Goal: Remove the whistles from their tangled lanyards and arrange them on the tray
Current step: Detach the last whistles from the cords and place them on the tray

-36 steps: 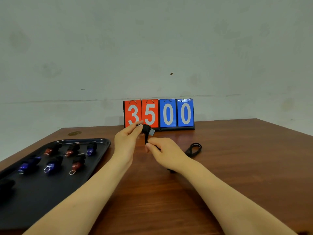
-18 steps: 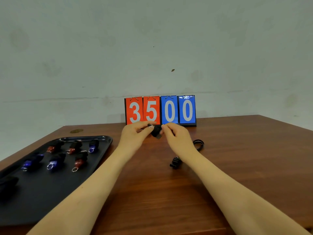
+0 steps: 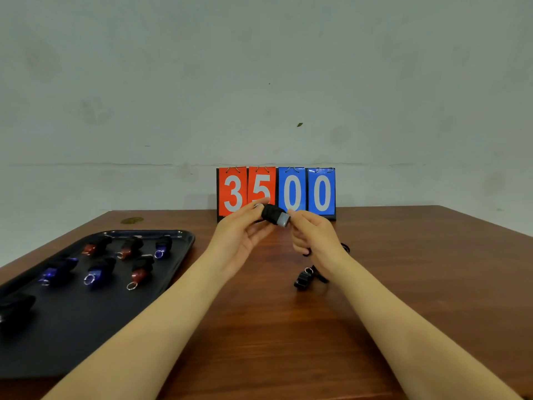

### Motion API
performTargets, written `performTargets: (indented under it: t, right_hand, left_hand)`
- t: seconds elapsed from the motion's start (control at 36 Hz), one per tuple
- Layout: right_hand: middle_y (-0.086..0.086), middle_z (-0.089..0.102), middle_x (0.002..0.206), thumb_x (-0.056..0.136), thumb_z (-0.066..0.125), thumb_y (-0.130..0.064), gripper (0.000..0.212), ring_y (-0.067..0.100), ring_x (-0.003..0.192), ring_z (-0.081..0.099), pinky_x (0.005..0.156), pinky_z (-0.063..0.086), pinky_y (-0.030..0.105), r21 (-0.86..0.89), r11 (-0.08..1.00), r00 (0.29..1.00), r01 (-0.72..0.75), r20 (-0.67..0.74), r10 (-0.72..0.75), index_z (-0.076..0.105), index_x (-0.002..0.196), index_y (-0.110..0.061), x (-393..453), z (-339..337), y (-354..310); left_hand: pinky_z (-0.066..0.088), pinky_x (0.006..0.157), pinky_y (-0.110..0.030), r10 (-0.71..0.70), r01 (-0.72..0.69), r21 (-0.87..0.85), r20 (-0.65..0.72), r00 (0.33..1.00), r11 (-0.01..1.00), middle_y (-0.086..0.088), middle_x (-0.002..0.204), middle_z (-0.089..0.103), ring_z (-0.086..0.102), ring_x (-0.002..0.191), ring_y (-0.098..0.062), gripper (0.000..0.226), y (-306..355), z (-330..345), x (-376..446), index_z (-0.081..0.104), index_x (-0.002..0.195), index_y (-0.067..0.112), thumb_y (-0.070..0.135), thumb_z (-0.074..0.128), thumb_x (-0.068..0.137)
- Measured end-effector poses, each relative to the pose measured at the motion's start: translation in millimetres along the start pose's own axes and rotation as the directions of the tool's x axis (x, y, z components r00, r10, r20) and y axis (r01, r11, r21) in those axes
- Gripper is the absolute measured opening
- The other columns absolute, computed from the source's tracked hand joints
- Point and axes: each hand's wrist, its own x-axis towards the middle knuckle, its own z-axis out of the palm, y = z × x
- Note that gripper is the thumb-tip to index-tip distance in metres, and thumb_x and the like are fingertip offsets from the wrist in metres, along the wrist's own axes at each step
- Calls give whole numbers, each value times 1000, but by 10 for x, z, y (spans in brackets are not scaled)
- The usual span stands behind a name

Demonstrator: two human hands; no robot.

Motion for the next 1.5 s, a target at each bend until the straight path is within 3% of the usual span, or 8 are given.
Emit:
performTargets:
  t: [0.08,0.17,0.56,0.72,0.94,1.31,1.42,1.5]
  right_hand:
    - [-5,34,52,99,49,-20,28,8,43,27,43,24,20,-74,997,999,-17,45,20,59,77,-8,-11,25,42]
    - [-13,47,58,99,50,-26,27,-2,49,46,57,32,16,-494,865,993,91,115,-39,62,78,-16,-45,56,138]
    - [-3,58,80,103,39,-31,20,11,72,53,69,46,29,-816,387,902,429,361,-237,50,92,-18,-98,239,128]
    - [-6,55,79,102,41,-29,20,7,72,50,68,39,23,-782,447,897,434,418,-141,53,88,-20,-98,247,168]
    - [8,61,87,103,38,-28,30,22,81,57,79,47,37,-756,578,921,309,388,16,58,92,-8,-99,224,218]
    - [4,57,84,103,36,-31,35,18,81,53,82,45,35,-732,653,908,196,386,161,59,93,-5,-108,197,149]
    - [1,58,82,102,37,-29,30,16,79,55,77,45,32,-798,506,907,328,416,67,57,87,-13,-107,194,148]
    - [-3,57,82,102,38,-29,22,12,78,54,75,45,29,-838,388,922,384,372,-109,53,88,-20,-91,200,158]
  left_hand:
    - [60,77,-30,-51,52,-184,7,999,982,-14,104,72,71,98,-24,25,12,17,6,65,112,4,7,58,88]
    - [59,81,-31,-63,62,-334,8,998,941,-16,107,71,69,103,-25,19,37,12,34,67,106,4,7,58,89]
    - [59,77,-26,124,-135,-2,-379,917,991,-8,112,68,68,99,-17,30,-50,-199,161,61,124,6,7,59,94]
    - [57,81,-24,263,-143,355,-316,912,924,0,109,67,65,104,-15,26,-157,-169,125,65,120,12,11,59,94]
    - [60,71,-27,11,-75,-246,-250,968,966,-13,115,68,67,105,-22,27,-124,-217,157,61,121,5,6,55,95]
    - [57,84,-34,-86,1,-428,-179,980,904,-17,108,72,70,100,-25,25,-146,-179,183,59,118,4,7,56,93]
    - [58,82,-28,85,-91,-11,-255,963,996,-10,116,68,67,105,-20,29,-178,-196,180,60,124,7,7,55,95]
    - [56,84,-24,338,-128,583,-267,902,803,-4,119,65,64,108,-15,30,-179,-284,203,64,124,13,11,58,95]
